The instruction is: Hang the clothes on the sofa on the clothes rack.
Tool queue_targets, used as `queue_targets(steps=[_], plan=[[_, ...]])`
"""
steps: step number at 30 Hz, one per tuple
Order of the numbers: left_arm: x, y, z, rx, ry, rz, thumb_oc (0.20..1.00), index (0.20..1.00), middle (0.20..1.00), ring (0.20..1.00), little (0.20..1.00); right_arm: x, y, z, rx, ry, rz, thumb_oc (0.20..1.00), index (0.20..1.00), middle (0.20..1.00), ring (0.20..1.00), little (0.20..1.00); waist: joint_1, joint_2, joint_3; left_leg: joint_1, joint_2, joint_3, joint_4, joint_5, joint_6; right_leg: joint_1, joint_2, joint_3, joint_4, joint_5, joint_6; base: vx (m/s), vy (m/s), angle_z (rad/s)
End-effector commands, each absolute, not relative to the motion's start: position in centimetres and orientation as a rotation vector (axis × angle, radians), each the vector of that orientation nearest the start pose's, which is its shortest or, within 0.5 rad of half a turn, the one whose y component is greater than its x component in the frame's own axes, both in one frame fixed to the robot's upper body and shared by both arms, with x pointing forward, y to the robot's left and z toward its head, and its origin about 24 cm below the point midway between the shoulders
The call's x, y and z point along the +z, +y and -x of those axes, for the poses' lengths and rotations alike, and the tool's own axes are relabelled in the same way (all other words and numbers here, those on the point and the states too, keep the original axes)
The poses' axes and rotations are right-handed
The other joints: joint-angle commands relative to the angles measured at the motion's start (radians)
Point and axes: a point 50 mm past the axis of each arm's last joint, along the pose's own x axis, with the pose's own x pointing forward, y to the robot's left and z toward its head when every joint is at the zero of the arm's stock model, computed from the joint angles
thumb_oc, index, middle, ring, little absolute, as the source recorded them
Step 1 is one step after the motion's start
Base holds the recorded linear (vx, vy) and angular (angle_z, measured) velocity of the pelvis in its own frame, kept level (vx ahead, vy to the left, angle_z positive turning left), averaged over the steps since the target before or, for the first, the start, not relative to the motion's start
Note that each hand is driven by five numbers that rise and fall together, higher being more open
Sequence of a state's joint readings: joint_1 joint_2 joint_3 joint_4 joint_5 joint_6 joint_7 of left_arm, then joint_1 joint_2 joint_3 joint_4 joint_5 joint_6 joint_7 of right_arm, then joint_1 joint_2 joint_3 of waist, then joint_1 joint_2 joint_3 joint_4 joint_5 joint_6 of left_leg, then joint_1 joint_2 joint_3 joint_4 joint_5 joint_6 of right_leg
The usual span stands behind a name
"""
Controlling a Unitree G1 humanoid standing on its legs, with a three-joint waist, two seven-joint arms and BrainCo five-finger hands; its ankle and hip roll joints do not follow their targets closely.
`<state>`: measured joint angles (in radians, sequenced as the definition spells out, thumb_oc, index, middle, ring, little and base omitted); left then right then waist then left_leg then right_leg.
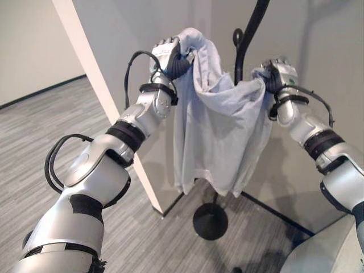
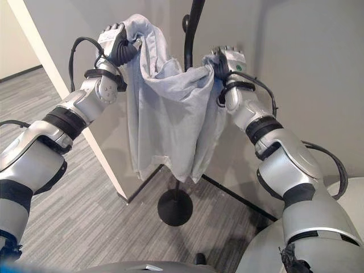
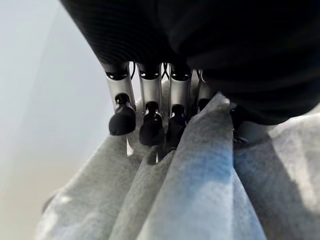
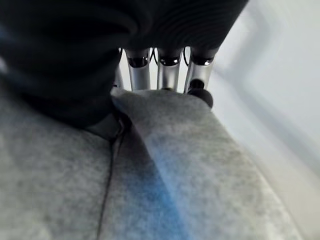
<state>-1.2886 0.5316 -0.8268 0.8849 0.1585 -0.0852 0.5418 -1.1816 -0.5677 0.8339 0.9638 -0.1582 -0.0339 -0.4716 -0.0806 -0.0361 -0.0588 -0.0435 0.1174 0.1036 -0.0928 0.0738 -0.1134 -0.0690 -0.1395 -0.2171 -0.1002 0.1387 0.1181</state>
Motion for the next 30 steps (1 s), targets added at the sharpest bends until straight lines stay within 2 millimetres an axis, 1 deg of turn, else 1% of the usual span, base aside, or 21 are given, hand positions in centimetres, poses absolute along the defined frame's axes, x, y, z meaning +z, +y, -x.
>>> queue_targets(steps=[1, 2, 3, 4, 8, 9, 11, 12, 13, 14, 21, 22, 27, 30], plan=[[33.0, 13.3, -40.5, 0.339, -0.806, -1.115, 0.200, 0.200, 0.200, 0.200, 0.200, 26.4, -19.2, -41.5, -0.366, -0.492, 1.270, 0.200, 0.200, 0.200, 0.200, 0.200, 0.025, 0.013, 0.056, 0.029, -0.051, 0.036, 0.006, -0.080, -0.003, 0.026, -0.033, -0.002, 0.013, -0.058, 0.144, 0.00, 0.000, 0.00], [32.7, 13.5, -40.5, 0.342, -0.800, -1.109, 0.200, 0.200, 0.200, 0.200, 0.200, 25.2, -19.6, -41.5, -0.362, -0.460, 1.265, 0.200, 0.200, 0.200, 0.200, 0.200, 0.023, 0.016, 0.058, 0.029, -0.051, 0.036, 0.006, -0.081, -0.002, 0.027, -0.035, -0.003, 0.013, -0.058, 0.144, 0.00, 0.000, 0.00], [32.7, 13.5, -40.5, 0.341, -0.800, -1.110, 0.200, 0.200, 0.200, 0.200, 0.200, 25.2, -19.6, -41.5, -0.362, -0.459, 1.265, 0.200, 0.200, 0.200, 0.200, 0.200, 0.023, 0.015, 0.058, 0.029, -0.051, 0.036, 0.006, -0.081, -0.002, 0.027, -0.035, -0.003, 0.013, -0.058, 0.144, 0.00, 0.000, 0.00], [32.5, 13.7, -40.6, 0.344, -0.788, -1.106, 0.200, 0.200, 0.200, 0.200, 0.200, 24.3, -19.9, -41.4, -0.354, -0.438, 1.252, 0.200, 0.200, 0.200, 0.200, 0.200, 0.021, 0.017, 0.058, 0.031, -0.052, 0.036, 0.006, -0.082, -0.001, 0.028, -0.035, -0.001, 0.013, -0.059, 0.144, 0.00, 0.000, 0.00], [31.6, 14.2, -40.7, 0.343, -0.764, -1.102, 0.200, 0.200, 0.200, 0.200, 0.200, 22.0, -20.1, -41.2, -0.324, -0.395, 1.246, 0.200, 0.200, 0.200, 0.200, 0.200, 0.018, 0.021, 0.062, 0.036, -0.051, 0.038, 0.006, -0.083, 0.000, 0.032, -0.036, -0.001, 0.013, -0.061, 0.143, 0.00, 0.000, 0.00], [31.6, 14.2, -40.7, 0.343, -0.764, -1.102, 0.200, 0.200, 0.200, 0.200, 0.200, 21.9, -20.1, -41.2, -0.324, -0.394, 1.246, 0.200, 0.200, 0.200, 0.200, 0.200, 0.018, 0.021, 0.062, 0.036, -0.051, 0.038, 0.006, -0.084, 0.000, 0.032, -0.036, -0.001, 0.013, -0.061, 0.143, 0.00, 0.000, 0.00], [31.2, 14.4, -40.7, 0.342, -0.748, -1.096, 0.200, 0.200, 0.200, 0.200, 0.200, 20.9, -20.2, -41.1, -0.311, -0.371, 1.248, 0.200, 0.200, 0.200, 0.200, 0.200, 0.018, 0.022, 0.065, 0.037, -0.051, 0.038, 0.006, -0.084, 0.000, 0.033, -0.037, -0.001, 0.013, -0.061, 0.143, -0.02, -0.001, -0.01], [30.2, 14.3, -41.0, 0.319, -0.718, -1.089, 0.200, 0.200, 0.200, 0.200, 0.200, 18.9, -20.5, -41.0, -0.278, -0.307, 1.268, 0.200, 0.200, 0.200, 0.200, 0.200, 0.019, 0.022, 0.068, 0.039, -0.050, 0.038, 0.006, -0.086, 0.001, 0.034, -0.038, -0.004, 0.013, -0.061, 0.144, -0.03, -0.002, -0.03], [30.2, 14.3, -41.0, 0.319, -0.718, -1.090, 0.200, 0.200, 0.200, 0.200, 0.200, 18.8, -20.5, -41.0, -0.278, -0.306, 1.268, 0.200, 0.200, 0.200, 0.200, 0.200, 0.019, 0.022, 0.067, 0.039, -0.050, 0.038, 0.006, -0.086, 0.001, 0.034, -0.038, -0.004, 0.013, -0.061, 0.144, 0.00, 0.000, 0.00], [29.8, 14.2, -41.1, 0.308, -0.704, -1.095, 0.200, 0.200, 0.200, 0.200, 0.200, 18.2, -20.5, -40.9, -0.269, -0.279, 1.274, 0.200, 0.200, 0.200, 0.200, 0.200, 0.021, 0.023, 0.069, 0.040, -0.050, 0.038, 0.006, -0.086, 0.001, 0.035, -0.038, -0.005, 0.013, -0.061, 0.143, 0.00, 0.000, 0.00], [27.7, 13.7, -41.8, 0.241, -0.618, -1.156, 0.200, 0.200, 0.200, 0.200, 0.200, 17.0, -20.4, -41.2, -0.242, -0.203, 1.275, 0.200, 0.200, 0.200, 0.200, 0.200, 0.024, 0.023, 0.075, 0.039, -0.051, 0.040, 0.006, -0.082, 0.000, 0.035, -0.041, -0.009, 0.013, -0.057, 0.144, 0.00, 0.000, 0.00], [27.7, 13.7, -41.8, 0.241, -0.619, -1.155, 0.200, 0.200, 0.200, 0.200, 0.200, 17.0, -20.4, -41.2, -0.242, -0.203, 1.275, 0.200, 0.200, 0.200, 0.200, 0.200, 0.024, 0.023, 0.075, 0.039, -0.051, 0.040, 0.006, -0.082, 0.000, 0.035, -0.041, -0.009, 0.013, -0.057, 0.144, 0.00, 0.000, 0.00], [26.5, 13.7, -42.0, 0.211, -0.571, -1.159, 0.200, 0.200, 0.200, 0.200, 0.200, 16.9, -19.5, -41.4, -0.211, -0.198, 1.277, 0.200, 0.200, 0.200, 0.200, 0.200, 0.023, 0.024, 0.078, 0.030, -0.053, 0.038, 0.006, -0.077, 0.000, 0.026, -0.042, -0.007, 0.013, -0.052, 0.142, 0.00, 0.000, 0.00], [26.0, 13.6, -42.1, 0.195, -0.555, -1.155, 0.200, 0.200, 0.200, 0.200, 0.200, 16.3, -19.4, -41.3, -0.200, -0.178, 1.275, 0.200, 0.200, 0.200, 0.200, 0.200, 0.024, 0.025, 0.078, 0.028, -0.054, 0.039, 0.006, -0.076, 0.001, 0.024, -0.043, -0.008, 0.013, -0.053, 0.142, 0.00, 0.000, 0.00]])
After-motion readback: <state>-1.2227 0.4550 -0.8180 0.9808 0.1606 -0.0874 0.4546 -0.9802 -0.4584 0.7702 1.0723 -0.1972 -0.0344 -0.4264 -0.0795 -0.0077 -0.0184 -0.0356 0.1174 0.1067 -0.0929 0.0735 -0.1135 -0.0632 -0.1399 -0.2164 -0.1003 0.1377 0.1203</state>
